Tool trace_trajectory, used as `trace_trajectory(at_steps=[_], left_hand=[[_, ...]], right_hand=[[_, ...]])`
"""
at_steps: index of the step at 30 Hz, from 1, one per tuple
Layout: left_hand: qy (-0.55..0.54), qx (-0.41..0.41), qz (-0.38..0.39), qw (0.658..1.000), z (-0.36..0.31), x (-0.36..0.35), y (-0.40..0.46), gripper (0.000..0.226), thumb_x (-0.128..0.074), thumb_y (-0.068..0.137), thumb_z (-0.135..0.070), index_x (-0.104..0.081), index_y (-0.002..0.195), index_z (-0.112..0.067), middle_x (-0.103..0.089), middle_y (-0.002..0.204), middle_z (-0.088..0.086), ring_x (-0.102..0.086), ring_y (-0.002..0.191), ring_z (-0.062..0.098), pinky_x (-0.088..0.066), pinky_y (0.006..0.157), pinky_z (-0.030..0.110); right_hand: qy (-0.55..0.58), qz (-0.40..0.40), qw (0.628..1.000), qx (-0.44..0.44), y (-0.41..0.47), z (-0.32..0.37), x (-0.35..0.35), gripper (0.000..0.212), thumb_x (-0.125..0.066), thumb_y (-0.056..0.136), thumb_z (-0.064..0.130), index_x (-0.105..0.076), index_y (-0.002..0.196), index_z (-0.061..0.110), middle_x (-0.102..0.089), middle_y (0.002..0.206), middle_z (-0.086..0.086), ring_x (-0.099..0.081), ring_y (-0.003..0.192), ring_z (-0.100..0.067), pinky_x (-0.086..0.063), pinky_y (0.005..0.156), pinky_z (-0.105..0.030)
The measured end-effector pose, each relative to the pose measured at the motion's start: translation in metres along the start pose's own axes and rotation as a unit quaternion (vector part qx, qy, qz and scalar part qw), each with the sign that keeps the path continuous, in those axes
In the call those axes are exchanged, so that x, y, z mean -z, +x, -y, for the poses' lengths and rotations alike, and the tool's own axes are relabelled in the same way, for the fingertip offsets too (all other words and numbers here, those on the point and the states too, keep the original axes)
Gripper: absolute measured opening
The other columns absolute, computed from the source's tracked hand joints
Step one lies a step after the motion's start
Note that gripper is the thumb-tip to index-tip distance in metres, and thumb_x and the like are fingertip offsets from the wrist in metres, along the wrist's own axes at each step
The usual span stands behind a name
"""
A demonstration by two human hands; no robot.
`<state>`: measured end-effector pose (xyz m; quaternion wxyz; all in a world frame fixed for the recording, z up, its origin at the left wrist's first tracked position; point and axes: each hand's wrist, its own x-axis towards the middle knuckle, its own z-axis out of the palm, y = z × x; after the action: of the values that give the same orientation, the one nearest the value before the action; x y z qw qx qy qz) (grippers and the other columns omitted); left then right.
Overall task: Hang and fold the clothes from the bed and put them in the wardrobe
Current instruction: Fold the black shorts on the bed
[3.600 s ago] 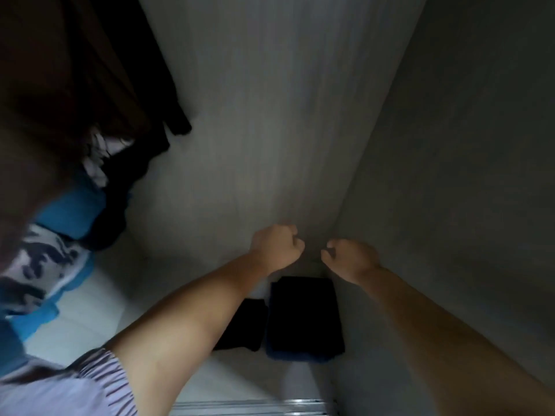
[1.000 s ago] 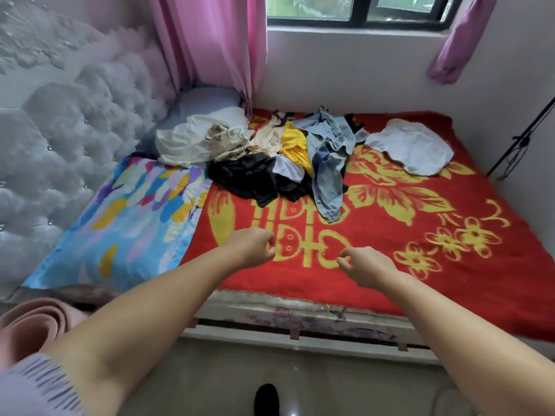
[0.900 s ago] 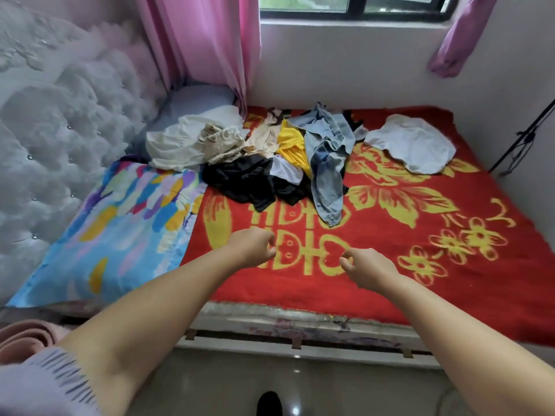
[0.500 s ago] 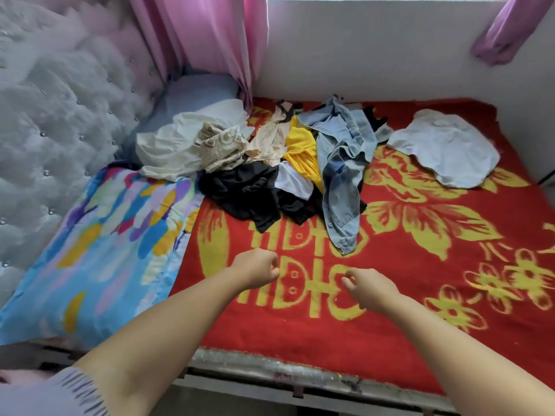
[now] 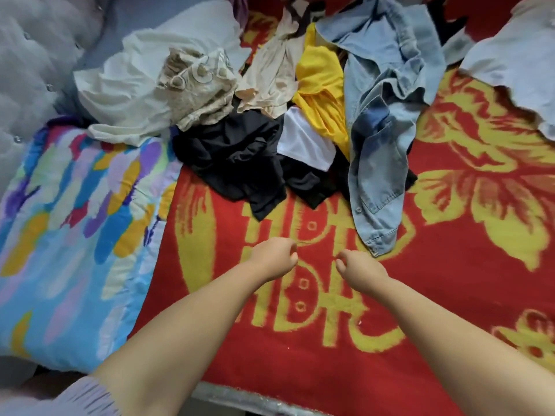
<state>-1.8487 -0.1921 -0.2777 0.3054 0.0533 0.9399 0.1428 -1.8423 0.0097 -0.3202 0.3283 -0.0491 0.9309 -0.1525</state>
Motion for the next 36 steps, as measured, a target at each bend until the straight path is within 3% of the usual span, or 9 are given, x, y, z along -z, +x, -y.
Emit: trace_trajectory(at_steps=[2, 6, 10, 16, 19, 25, 29, 32, 36], left_hand=[[0.002, -0.013, 0.0, 1.0, 0.013, -0.015, 0.038, 0.03, -0.041, 0.098, -0.025, -0.059, 0.119, -0.015, -0.066, 0.105, 0.002, -0.058, 0.071, 0.017, -0.047, 0.057, 0.03], [0.017, -0.043, -0.025, 0.999, 0.034, -0.041, 0.112, 0.04, -0.042, 0.096, -0.02, -0.047, 0.136, -0.017, -0.059, 0.12, 0.005, -0.06, 0.095, 0.025, -0.047, 0.065, 0.034], [0.092, -0.108, -0.142, 0.98, 0.037, -0.037, 0.184, 0.055, -0.046, 0.094, -0.02, -0.031, 0.146, -0.014, -0.048, 0.129, 0.01, -0.047, 0.116, 0.029, -0.043, 0.084, 0.04], [0.158, -0.143, -0.244, 0.946, 0.026, -0.021, 0.27, 0.066, -0.042, 0.094, -0.019, -0.013, 0.152, -0.009, -0.013, 0.157, 0.017, -0.011, 0.146, 0.029, -0.014, 0.117, 0.042], [0.143, -0.083, -0.236, 0.958, 0.031, -0.015, 0.296, 0.066, -0.041, 0.096, -0.019, -0.008, 0.152, -0.01, -0.007, 0.159, 0.014, -0.006, 0.147, 0.026, -0.022, 0.114, 0.039], [-0.002, -0.131, -0.27, 0.954, 0.041, 0.006, 0.314, 0.03, -0.041, 0.094, -0.011, -0.063, 0.113, -0.001, -0.057, 0.119, 0.018, -0.048, 0.115, 0.031, -0.035, 0.088, 0.036], [-0.007, -0.155, -0.255, 0.955, 0.039, -0.003, 0.274, 0.02, -0.042, 0.094, -0.008, -0.056, 0.094, 0.007, -0.055, 0.101, 0.024, -0.049, 0.101, 0.036, -0.033, 0.082, 0.039], [-0.013, -0.145, -0.26, 0.955, 0.039, -0.007, 0.239, 0.017, -0.045, 0.094, -0.015, -0.045, 0.08, -0.005, -0.052, 0.083, 0.019, -0.047, 0.086, 0.034, -0.031, 0.07, 0.042], [-0.024, -0.101, -0.243, 0.965, 0.043, 0.01, 0.183, 0.039, -0.046, 0.096, -0.029, -0.03, 0.063, -0.014, -0.043, 0.064, 0.009, -0.042, 0.073, 0.031, -0.022, 0.059, 0.038]], right_hand=[[0.021, -0.017, 1.0, -0.01, 0.034, -0.007, -0.023, 0.034, -0.035, 0.1, 0.028, -0.054, 0.124, 0.013, -0.054, 0.12, -0.01, -0.053, 0.107, -0.028, -0.048, 0.086, -0.039], [-0.002, -0.087, 0.996, -0.015, 0.1, -0.027, -0.064, 0.04, -0.043, 0.097, 0.029, -0.047, 0.135, 0.016, -0.04, 0.14, -0.009, -0.038, 0.128, -0.027, -0.038, 0.103, -0.039], [-0.009, -0.218, 0.974, 0.057, 0.143, -0.048, -0.088, 0.029, -0.057, 0.091, 0.022, -0.059, 0.114, 0.004, -0.051, 0.124, -0.015, -0.044, 0.119, -0.032, -0.033, 0.108, -0.048], [0.003, -0.326, 0.94, 0.097, 0.161, -0.056, -0.111, 0.034, -0.041, 0.086, 0.025, -0.063, 0.102, 0.004, -0.057, 0.114, -0.017, -0.039, 0.118, -0.027, -0.023, 0.11, -0.046], [0.003, -0.339, 0.935, 0.101, 0.159, -0.057, -0.115, 0.032, -0.043, 0.085, 0.024, -0.064, 0.1, 0.005, -0.059, 0.114, -0.016, -0.04, 0.119, -0.026, -0.023, 0.11, -0.046], [0.004, -0.357, 0.929, 0.099, 0.161, -0.059, -0.119, 0.028, -0.043, 0.086, 0.023, -0.063, 0.097, 0.006, -0.059, 0.115, -0.014, -0.04, 0.121, -0.023, -0.023, 0.113, -0.045], [0.003, -0.356, 0.929, 0.102, 0.16, -0.063, -0.12, 0.031, -0.041, 0.087, 0.025, -0.062, 0.099, 0.006, -0.058, 0.116, -0.014, -0.039, 0.121, -0.024, -0.019, 0.114, -0.043], [0.012, -0.326, 0.941, 0.087, 0.16, -0.062, -0.118, 0.035, -0.038, 0.088, 0.027, -0.061, 0.103, 0.006, -0.056, 0.119, -0.014, -0.04, 0.122, -0.026, -0.017, 0.115, -0.042], [0.018, -0.217, 0.975, 0.047, 0.148, -0.05, -0.106, 0.031, -0.052, 0.09, 0.021, -0.057, 0.118, 0.007, -0.047, 0.134, -0.011, -0.041, 0.129, -0.03, -0.017, 0.117, -0.044]])
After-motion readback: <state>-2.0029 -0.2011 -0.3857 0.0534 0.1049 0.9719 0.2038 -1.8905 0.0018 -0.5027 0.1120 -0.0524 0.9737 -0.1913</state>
